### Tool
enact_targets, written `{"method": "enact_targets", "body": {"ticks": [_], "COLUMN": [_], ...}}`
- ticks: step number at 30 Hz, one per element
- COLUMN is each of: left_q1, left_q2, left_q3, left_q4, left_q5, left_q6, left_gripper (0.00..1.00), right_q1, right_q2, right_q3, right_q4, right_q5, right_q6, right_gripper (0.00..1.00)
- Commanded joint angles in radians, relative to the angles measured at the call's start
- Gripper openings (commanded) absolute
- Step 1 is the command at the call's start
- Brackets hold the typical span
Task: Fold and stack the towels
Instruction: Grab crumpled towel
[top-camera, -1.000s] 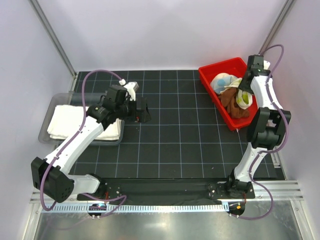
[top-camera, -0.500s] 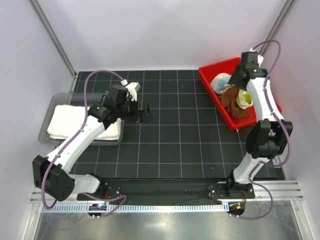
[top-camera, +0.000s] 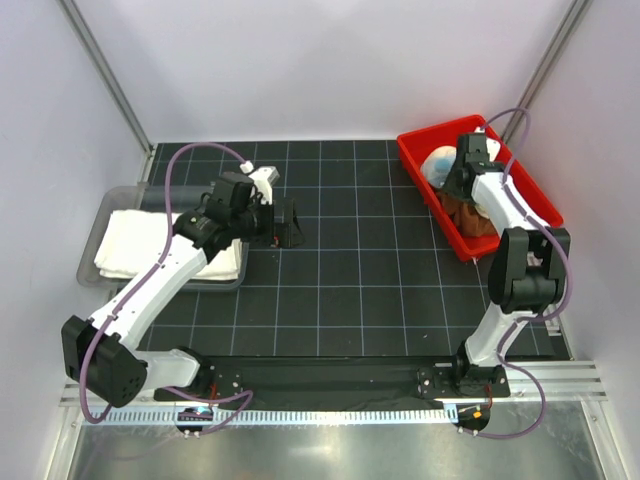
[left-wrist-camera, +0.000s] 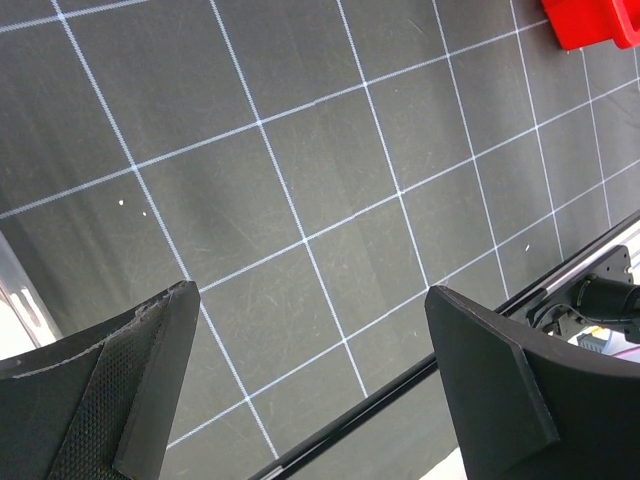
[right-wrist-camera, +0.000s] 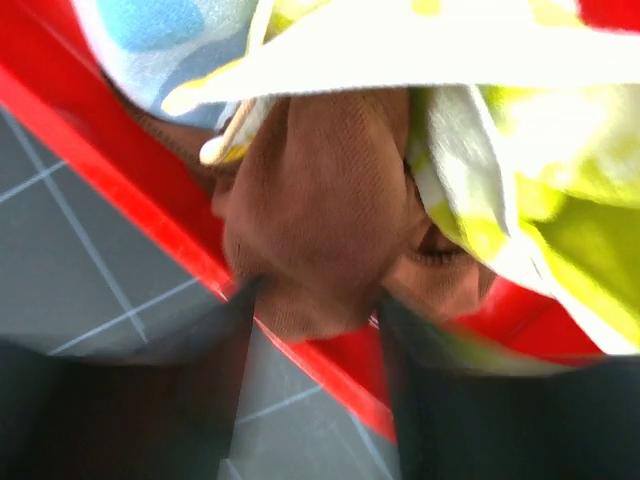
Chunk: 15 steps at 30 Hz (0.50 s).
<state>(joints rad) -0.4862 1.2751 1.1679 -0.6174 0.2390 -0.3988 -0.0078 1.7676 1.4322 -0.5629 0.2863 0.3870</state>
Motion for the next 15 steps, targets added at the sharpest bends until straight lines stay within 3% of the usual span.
{"method": "enact_targets", "body": {"ticks": [1,4,7,9,10,13,14,15], "left_q1": [0.001,0.0,0.0,0.001,0.001,0.001,0.001,0.0], "left_q2": [-0.017,-0.014,-0.028,-0.045,-0.045,-0.008,0.01,0.026], "left_q3": [0.004,0.013,0.016,0.016,0.024,0.053,0.091,0.102], "left_q4": [0.025,0.027,0.041,0.054,0.061,0.041,0.006,-0.001], "left_q5": [0.023,0.04,0.033,0.002,-0.027,0.003,0.023,0.048], "left_q6": [-0.017,-0.02,-0.032,-0.057,-0.064,-0.08,-0.084,-0.084], "left_gripper": [1.0,0.95,0.95,0.97,0.98,1.0,1.0,1.0], "right_q1": [0.002,0.008,0.118,0.153,0.163,0.186,0.187,0.19], "right_q2": [0.047,0.05,0.038,0.046,0.053,0.038,0.018,-0.044], "right_q3": [0.037,0.165,0.389,0.543,0.698,0.905,0.915,0.903], "right_q4": [0.09,-0.018,-0.202,-0.325,-0.439,-0.535,-0.522,-0.491], "right_q5": [0.044,0.117,0.281,0.283,0.278,0.191,0.012,-0.059], "right_q6": [-0.022,-0.094,-0.183,-0.189,-0.175,-0.178,-0.177,-0.171], "right_gripper": [0.38,0.01,0.01,0.01,0.01,0.01,0.01,0.01]}}
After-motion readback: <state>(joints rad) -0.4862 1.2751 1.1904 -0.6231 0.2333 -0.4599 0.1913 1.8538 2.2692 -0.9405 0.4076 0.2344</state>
